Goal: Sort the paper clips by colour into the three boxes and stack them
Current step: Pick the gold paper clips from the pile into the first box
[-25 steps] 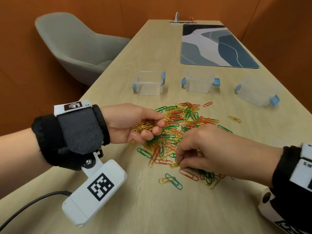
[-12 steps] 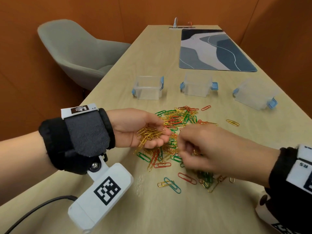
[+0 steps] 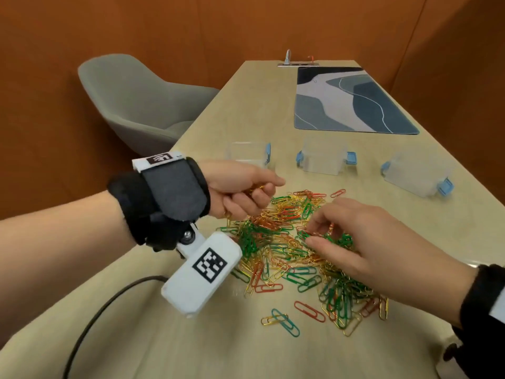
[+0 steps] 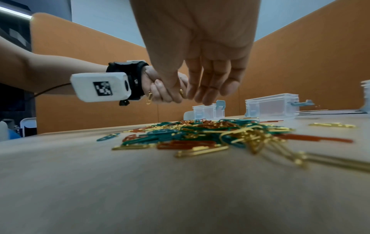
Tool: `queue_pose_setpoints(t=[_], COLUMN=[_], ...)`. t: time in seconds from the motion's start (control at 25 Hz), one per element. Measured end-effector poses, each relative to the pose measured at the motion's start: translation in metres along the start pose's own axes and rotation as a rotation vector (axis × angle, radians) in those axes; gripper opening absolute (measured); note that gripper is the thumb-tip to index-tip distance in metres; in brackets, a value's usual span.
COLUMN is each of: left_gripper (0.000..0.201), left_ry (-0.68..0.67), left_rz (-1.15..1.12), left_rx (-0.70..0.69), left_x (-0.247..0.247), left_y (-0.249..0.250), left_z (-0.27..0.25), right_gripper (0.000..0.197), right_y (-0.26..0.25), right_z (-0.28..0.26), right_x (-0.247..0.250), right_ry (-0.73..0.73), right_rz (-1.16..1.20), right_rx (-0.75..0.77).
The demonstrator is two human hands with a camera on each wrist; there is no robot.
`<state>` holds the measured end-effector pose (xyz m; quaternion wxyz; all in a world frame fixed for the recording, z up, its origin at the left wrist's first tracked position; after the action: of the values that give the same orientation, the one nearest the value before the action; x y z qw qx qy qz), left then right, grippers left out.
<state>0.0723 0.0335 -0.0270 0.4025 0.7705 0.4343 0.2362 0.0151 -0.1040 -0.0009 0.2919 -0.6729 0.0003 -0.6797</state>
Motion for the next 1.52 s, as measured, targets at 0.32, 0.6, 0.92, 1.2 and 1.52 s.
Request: queue_pose_setpoints(t=[0.32, 0.6, 0.92, 1.2, 1.52], left_gripper=[0.040, 0.044, 0.045, 0.018, 0.046], left_ry=[0.506, 0.739, 0.633, 0.385, 0.182], left_rz=[0.024, 0.307, 0.567, 0.380, 0.966], left_rx=[-0.425, -0.608, -0.561, -0.363, -0.136], left_x=[0.079, 0.085, 0.076, 0.047, 0.033], left_y=[0.078, 0.095, 0.082, 0.018, -0.015], left_z=[0.029, 0.049, 0.005, 0.005, -0.010], right_gripper=[0.019, 0.035, 0.073, 0.061, 0.039], right_y=[0.016, 0.019, 0.025, 0.012, 0.020], right_z=[-0.004, -0.006, -0.007, -0.004, 0.002], right_x=[-0.001, 0.001, -0.009, -0.021, -0.019], right_ry=[-0.108, -0.129, -0.257, -0.316, -0.285], right_rz=[-0.152, -0.194, -0.204, -0.115, -0.118], right_rx=[-0.128, -0.245, -0.242, -0.074, -0.091])
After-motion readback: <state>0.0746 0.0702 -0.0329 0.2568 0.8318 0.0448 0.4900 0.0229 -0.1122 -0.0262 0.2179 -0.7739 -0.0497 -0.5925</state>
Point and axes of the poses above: each hand's wrist, its own z-axis towards the middle knuckle, its own x-axis out of the back of the hand, y = z × x, the point moved 7 cm from there along z, towards the middle knuckle, and after that the axes turned 6 degrees about -x, right-handed, at the moved point
